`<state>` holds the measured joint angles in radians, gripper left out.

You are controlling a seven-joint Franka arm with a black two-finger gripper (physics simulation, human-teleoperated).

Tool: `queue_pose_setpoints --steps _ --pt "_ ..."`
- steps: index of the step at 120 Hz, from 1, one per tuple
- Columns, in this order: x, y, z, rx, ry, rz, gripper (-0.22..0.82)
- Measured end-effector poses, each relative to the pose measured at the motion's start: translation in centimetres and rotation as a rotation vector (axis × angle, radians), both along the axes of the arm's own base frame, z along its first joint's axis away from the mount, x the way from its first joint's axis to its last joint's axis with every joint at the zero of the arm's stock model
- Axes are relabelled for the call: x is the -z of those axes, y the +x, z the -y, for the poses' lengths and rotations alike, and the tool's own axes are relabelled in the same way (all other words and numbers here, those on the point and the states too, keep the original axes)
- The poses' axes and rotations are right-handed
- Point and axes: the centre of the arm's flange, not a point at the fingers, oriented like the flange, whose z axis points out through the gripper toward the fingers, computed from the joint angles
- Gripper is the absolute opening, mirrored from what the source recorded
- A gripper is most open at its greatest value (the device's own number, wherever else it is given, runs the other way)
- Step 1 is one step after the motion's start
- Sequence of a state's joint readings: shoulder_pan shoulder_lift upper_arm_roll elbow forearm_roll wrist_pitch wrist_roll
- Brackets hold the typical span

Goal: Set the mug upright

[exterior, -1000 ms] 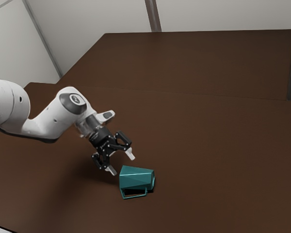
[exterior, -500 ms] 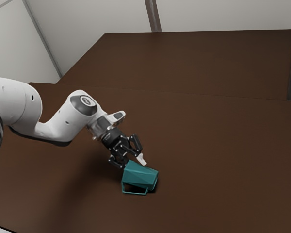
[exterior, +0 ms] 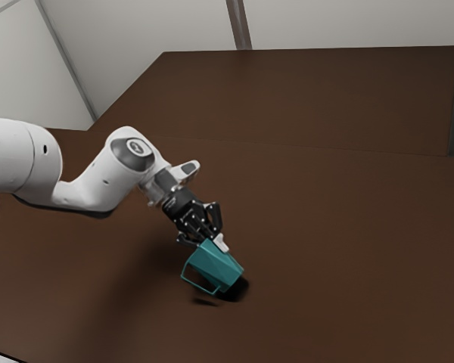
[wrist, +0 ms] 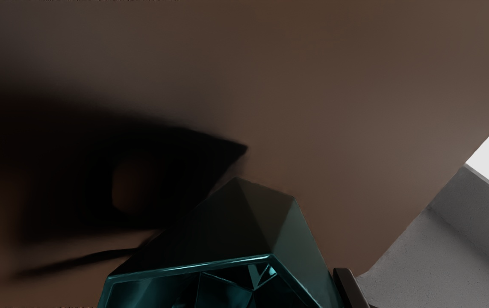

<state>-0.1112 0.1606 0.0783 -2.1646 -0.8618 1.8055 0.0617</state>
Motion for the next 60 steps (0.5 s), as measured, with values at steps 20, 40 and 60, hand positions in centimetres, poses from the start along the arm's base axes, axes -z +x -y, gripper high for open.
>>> queue_pose_setpoints --steps 20,40,60 --pt "-3.9 -0.3 0.9 0.123 0.171 0.138 -0.16" --pt "-7.1 0.0 0.6 0.247 0.395 0.295 -0.17" --pt "-8.9 0.6 0.1 0.349 0.589 0.424 -0.17"
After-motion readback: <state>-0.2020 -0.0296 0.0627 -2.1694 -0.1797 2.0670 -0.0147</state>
